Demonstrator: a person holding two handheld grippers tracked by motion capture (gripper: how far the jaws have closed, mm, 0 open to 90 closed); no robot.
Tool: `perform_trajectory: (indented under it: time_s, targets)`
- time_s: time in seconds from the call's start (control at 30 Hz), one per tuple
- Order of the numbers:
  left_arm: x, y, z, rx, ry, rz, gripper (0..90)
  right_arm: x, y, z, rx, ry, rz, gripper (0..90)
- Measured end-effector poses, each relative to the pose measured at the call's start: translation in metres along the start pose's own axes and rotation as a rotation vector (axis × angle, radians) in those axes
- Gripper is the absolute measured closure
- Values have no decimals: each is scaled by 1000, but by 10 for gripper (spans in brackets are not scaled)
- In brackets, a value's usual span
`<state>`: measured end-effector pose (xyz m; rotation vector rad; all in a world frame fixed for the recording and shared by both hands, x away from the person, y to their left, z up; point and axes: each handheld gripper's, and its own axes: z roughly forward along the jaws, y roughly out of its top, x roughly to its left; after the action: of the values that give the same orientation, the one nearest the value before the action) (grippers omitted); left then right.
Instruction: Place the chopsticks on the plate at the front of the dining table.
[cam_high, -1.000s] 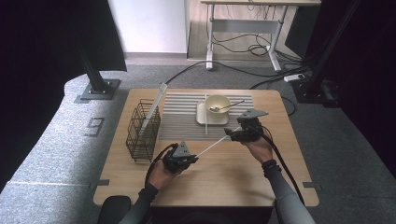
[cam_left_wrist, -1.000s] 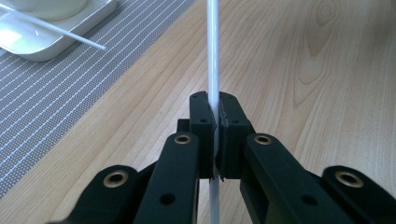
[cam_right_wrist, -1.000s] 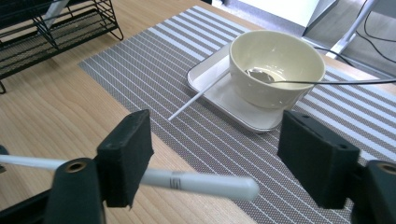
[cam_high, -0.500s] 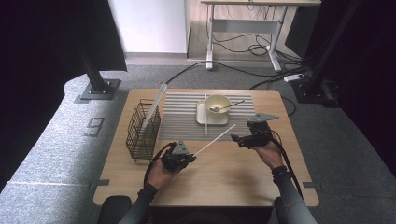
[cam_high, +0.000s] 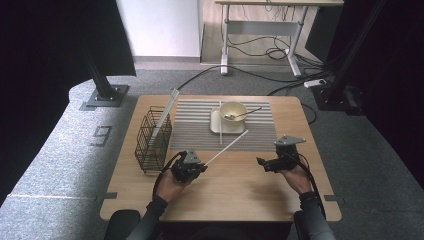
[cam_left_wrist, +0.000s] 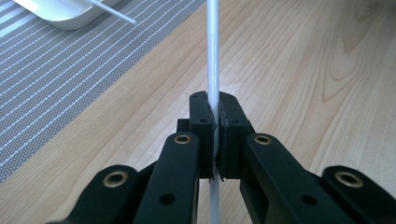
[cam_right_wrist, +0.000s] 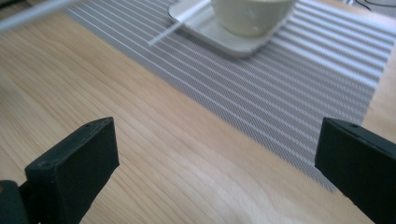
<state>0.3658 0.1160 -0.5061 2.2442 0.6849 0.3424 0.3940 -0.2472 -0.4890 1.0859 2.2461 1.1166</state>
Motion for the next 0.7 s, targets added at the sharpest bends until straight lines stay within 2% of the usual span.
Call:
perform_trajectory:
  time_s: [0.13,0.33,0.6,0.7]
  targets:
    - [2,-1,0,7,12,-12,860,-5,-17,1,5,-19,20,0]
    - [5,-1,0,15,34,-41,860,-2,-38,7,33,-48,19,0]
    - [10,-2,0,26,66,-81,860,2,-60,24,96,-47,2,0]
    - [12,-2,0,32,78,-89,860,1,-64,27,102,-44,8,0]
